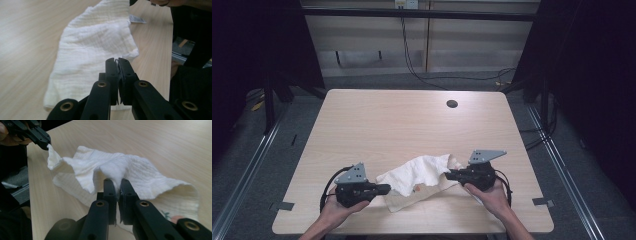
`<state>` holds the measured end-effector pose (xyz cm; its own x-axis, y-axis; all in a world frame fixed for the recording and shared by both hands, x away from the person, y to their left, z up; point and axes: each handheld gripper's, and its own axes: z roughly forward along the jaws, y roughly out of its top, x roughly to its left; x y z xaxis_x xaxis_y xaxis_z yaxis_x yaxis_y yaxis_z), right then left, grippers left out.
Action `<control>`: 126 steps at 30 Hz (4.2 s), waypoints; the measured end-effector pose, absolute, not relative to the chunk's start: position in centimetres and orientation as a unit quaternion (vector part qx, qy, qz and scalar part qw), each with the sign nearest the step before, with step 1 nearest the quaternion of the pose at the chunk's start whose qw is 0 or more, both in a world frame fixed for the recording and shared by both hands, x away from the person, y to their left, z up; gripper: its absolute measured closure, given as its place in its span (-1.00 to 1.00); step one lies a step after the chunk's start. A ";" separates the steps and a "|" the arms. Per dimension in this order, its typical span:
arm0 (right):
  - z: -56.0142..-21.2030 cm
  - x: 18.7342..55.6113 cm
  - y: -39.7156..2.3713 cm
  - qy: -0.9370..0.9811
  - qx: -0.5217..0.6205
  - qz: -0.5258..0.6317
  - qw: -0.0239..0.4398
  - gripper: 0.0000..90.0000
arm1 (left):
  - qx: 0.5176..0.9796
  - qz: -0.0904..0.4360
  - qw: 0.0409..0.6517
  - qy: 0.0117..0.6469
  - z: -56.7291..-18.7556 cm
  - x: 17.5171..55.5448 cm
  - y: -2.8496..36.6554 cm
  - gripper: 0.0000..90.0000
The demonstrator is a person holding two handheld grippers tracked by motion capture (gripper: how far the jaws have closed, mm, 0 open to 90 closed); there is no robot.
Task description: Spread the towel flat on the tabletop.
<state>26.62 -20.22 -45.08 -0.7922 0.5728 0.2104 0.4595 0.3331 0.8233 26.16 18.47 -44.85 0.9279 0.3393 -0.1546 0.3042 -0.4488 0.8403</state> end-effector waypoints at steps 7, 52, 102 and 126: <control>-42.1 26.9 -21.8 0.790 0.324 0.511 0.097 0.90 | 0.832 0.048 0.509 0.214 -42.8 26.9 20.4 0.95; -36.2 27.9 -25.0 0.786 0.332 0.505 0.131 0.90 | 0.795 0.104 0.543 0.249 -38.7 33.8 19.8 0.94; -47.4 29.8 -25.3 0.839 0.357 0.400 0.091 0.25 | 0.882 0.005 0.425 0.204 -47.5 30.4 15.3 0.53; -49.5 29.6 -23.8 0.869 0.350 0.337 0.095 0.97 | 0.918 0.037 0.360 0.159 -49.4 30.4 12.3 0.52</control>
<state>29.62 -23.77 -49.53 -0.7370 0.6721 0.0714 0.5446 0.5279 0.6518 30.44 12.34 -49.44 0.9467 0.3186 -0.0468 0.2654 -0.6897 0.6737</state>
